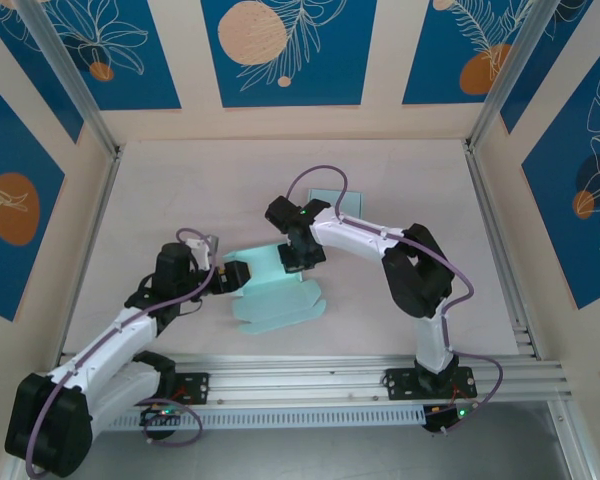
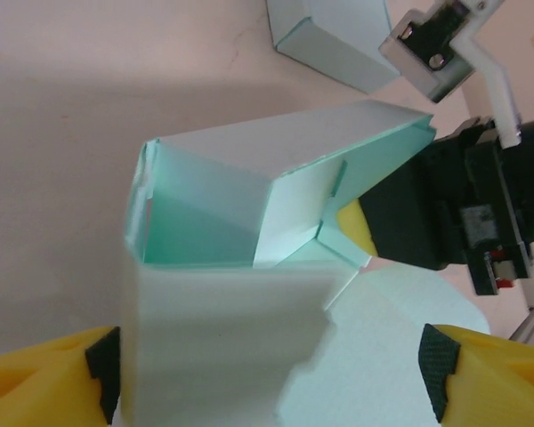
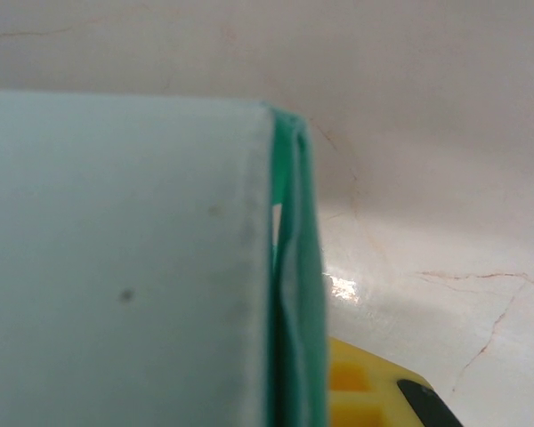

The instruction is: Fold the paper box

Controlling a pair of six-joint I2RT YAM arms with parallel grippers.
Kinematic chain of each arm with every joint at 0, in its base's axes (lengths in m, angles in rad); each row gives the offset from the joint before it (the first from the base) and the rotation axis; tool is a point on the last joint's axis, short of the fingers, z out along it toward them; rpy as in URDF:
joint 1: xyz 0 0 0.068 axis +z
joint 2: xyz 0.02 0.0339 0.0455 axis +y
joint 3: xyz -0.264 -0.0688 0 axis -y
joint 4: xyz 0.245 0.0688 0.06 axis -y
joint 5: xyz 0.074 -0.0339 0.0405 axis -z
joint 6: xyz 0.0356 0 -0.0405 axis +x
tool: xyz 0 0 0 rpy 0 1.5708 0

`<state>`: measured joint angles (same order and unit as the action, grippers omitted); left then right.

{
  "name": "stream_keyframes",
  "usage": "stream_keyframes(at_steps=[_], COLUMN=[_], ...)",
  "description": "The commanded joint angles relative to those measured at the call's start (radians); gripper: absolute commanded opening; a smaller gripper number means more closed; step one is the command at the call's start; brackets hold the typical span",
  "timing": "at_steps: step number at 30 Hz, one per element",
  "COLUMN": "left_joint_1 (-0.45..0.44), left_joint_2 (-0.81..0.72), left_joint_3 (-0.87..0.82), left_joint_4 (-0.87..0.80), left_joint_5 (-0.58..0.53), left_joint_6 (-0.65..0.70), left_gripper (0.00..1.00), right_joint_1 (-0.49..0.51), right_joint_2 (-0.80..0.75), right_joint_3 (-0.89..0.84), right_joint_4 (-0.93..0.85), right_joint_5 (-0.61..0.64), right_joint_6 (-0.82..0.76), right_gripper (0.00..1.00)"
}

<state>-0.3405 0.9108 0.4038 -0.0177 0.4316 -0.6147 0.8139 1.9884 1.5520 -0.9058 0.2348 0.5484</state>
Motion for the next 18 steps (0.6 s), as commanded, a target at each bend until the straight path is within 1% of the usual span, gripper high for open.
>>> stream_keyframes(at_steps=[1, 4, 7, 10, 11, 13, 15, 18], left_joint_1=[0.007, 0.004, 0.001, -0.002, -0.003, -0.008, -0.015, -0.027], left_joint_2=[-0.035, -0.053, -0.036, 0.005, 0.017, 0.041, 0.059, 0.091], left_joint_3=[0.033, 0.04, 0.036, 0.033, 0.033, 0.041, 0.046, 0.052], left_joint_4=[0.02, 0.003, -0.004, -0.007, -0.012, -0.027, -0.044, -0.049], left_joint_5=[0.051, 0.053, 0.039, 0.024, 0.014, -0.017, -0.058, -0.122], left_joint_6=[-0.007, -0.008, 0.009, 0.041, 0.057, 0.092, 0.124, 0.155], left_gripper=[0.82, 0.83, 0.82, 0.74, 0.71, 0.6, 0.53, 0.5], right_joint_1=[0.0, 0.003, 0.008, 0.013, 0.014, 0.019, 0.023, 0.028], right_joint_2=[0.025, 0.035, 0.042, 0.043, 0.042, 0.041, 0.044, 0.043], right_joint_3=[0.032, 0.04, 0.048, 0.052, 0.053, 0.055, 0.057, 0.062], right_joint_4=[-0.015, -0.018, -0.019, -0.016, -0.016, -0.016, -0.016, -0.016], right_joint_5=[-0.022, -0.017, -0.017, -0.016, -0.017, -0.018, -0.023, -0.036], right_joint_6=[-0.008, -0.011, -0.009, -0.008, -0.008, -0.008, -0.007, -0.008], right_gripper=[0.0, 0.0, 0.0, 0.0, 0.0, 0.0, 0.0, 0.0])
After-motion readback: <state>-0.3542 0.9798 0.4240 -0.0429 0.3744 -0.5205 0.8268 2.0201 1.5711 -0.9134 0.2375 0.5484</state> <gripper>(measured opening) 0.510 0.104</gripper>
